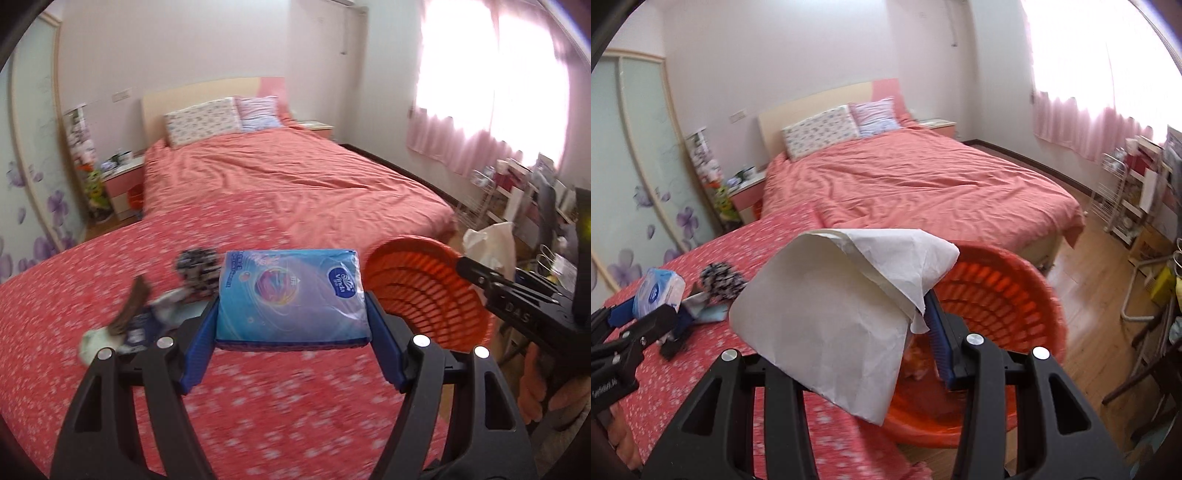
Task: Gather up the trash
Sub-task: 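Carry the tissue pack and white tissue to the orange basket and release both, then move both open tools back toward the bed clutter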
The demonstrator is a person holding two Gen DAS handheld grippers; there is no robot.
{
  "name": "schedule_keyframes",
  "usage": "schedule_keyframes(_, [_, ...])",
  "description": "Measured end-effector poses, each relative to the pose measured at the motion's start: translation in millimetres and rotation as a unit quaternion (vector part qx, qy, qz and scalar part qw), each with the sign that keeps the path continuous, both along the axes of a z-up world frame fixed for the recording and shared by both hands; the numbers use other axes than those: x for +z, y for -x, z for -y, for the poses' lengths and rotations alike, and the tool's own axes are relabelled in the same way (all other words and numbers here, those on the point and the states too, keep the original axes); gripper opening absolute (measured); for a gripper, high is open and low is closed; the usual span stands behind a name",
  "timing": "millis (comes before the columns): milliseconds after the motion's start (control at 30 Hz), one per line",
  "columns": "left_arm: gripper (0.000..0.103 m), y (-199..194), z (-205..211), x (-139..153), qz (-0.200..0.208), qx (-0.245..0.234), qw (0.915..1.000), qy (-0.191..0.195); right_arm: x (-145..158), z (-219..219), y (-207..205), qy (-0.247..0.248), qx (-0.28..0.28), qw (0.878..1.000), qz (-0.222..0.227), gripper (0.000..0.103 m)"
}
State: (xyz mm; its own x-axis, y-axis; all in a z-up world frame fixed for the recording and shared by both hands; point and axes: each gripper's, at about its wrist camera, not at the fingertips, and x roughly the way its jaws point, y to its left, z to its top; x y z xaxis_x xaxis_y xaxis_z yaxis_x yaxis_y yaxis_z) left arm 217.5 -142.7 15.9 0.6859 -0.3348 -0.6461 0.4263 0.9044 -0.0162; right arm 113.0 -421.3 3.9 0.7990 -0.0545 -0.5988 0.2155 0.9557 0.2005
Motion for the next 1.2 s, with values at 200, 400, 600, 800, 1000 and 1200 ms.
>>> schedule_keyframes(200, [0.072, -3, 60, -11, -0.010, -0.050, 0.9987, 0.001, -11, 34, -1, -0.020, -0.027, 0.999, -0.007, 0.044])
schedule_keyframes(400, [0.072, -10, 109, -32, -0.026, -0.087, 0.9958, -0.011, -19, 58, -10, -0.037, -0.044, 0.998, -0.011, 0.044])
schedule_keyframes(600, [0.073, -26, 144, -55, -0.043, -0.107, 0.9931, -0.023, -27, 77, -22, -0.049, -0.055, 0.997, -0.018, 0.058])
schedule_keyframes(800, [0.083, -41, 139, -71, -0.055, -0.091, 0.9939, -0.030, -36, 87, -20, -0.062, -0.066, 0.996, -0.022, 0.072])
schedule_keyframes(1000, [0.083, -46, 110, -73, -0.047, -0.056, 0.9963, -0.046, -35, 81, -13, -0.045, -0.072, 0.996, -0.026, 0.073])
schedule_keyframes(1200, [0.083, -44, 62, -71, -0.036, -0.009, 0.9973, -0.063, -29, 62, -14, -0.021, -0.051, 0.998, -0.025, 0.073])
